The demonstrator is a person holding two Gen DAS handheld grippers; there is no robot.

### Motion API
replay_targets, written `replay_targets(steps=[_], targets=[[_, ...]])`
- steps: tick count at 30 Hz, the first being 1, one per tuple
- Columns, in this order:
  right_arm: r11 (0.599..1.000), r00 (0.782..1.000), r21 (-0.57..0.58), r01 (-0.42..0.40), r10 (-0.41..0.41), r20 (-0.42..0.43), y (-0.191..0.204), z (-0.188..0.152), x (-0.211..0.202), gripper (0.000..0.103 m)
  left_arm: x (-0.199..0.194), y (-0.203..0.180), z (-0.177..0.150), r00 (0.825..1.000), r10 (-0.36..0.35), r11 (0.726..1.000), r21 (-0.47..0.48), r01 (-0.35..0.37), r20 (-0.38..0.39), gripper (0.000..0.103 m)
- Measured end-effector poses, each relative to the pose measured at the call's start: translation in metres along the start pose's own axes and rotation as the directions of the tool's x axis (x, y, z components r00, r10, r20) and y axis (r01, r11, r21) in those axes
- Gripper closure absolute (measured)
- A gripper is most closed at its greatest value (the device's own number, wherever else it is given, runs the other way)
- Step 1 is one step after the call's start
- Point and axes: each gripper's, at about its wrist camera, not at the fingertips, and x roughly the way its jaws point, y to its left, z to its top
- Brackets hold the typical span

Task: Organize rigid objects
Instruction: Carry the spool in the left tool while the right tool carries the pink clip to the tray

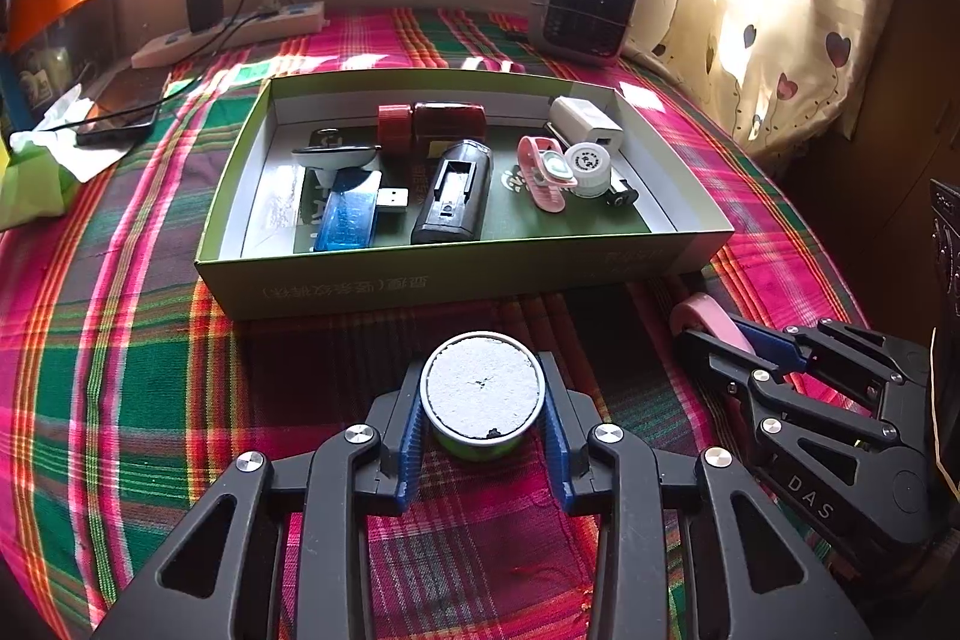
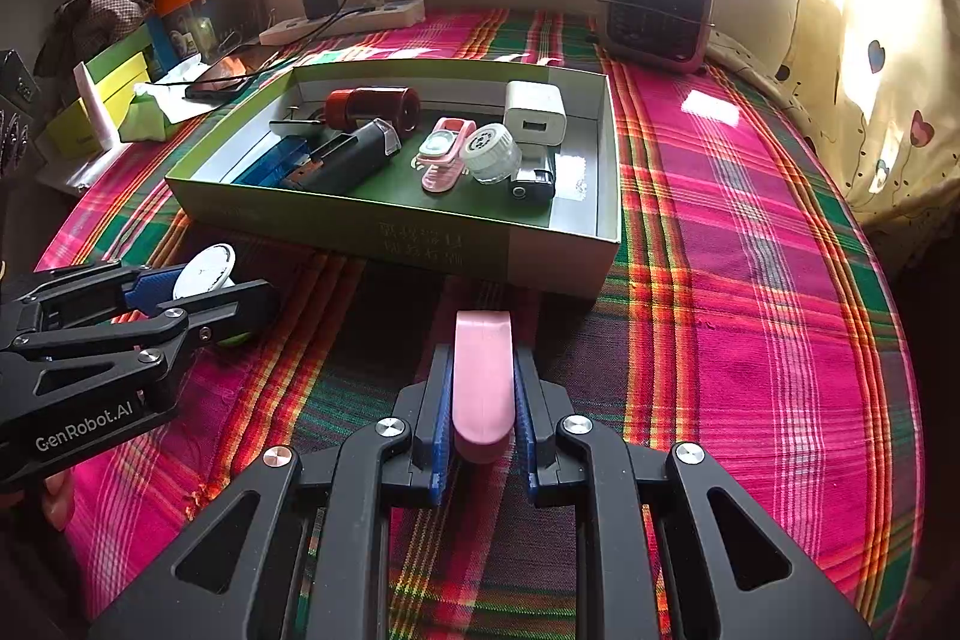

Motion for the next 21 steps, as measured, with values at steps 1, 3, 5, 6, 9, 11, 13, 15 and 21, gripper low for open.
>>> replay_targets(steps=[1,3,5,6,9,11,13,15,21], targets=[[1.0,1.0,0.0,0.0,0.0,0.0,0.0,0.0,0.0,0.084,-0.001,0.0,0.0,1.0,0.0,1.0,-0.001,0.0,0.001,0.071],[1.0,1.0,0.0,0.0,0.0,0.0,0.0,0.0,0.0,0.084,-0.003,0.0,0.0,1.0,-0.001,1.0,-0.001,0.001,0.003,0.071],[1.0,1.0,0.003,0.0,0.0,0.001,0.0,0.0,0.0,0.084,-0.005,-0.001,0.001,1.0,-0.003,1.0,-0.001,0.003,0.008,0.071],[1.0,1.0,0.003,-0.001,0.001,0.001,-0.001,0.0,0.0,0.084,-0.006,-0.001,0.001,1.0,-0.002,1.0,-0.001,0.002,0.011,0.071],[1.0,1.0,0.0,-0.003,0.003,0.004,-0.001,0.001,-0.001,0.084,-0.009,0.001,0.003,1.0,-0.005,1.0,-0.002,0.005,0.017,0.071],[1.0,1.0,-0.003,-0.004,0.004,0.012,0.0,0.002,-0.004,0.084,-0.012,0.002,0.005,1.0,-0.009,1.0,-0.004,0.009,0.022,0.071],[1.0,1.0,-0.008,-0.001,0.001,0.021,0.001,0.005,-0.007,0.084,-0.014,0.003,0.008,1.0,-0.014,1.0,-0.008,0.014,0.027,0.071],[1.0,1.0,-0.012,0.0,0.0,0.03,0.001,0.007,-0.01,0.084,-0.017,0.004,0.011,0.999,-0.016,1.0,-0.006,0.016,0.037,0.071],[1.0,0.998,-0.02,-0.003,0.004,0.055,0.002,0.017,-0.018,0.084,-0.025,0.006,0.023,0.998,-0.019,1.0,0.009,0.018,0.063,0.071]])
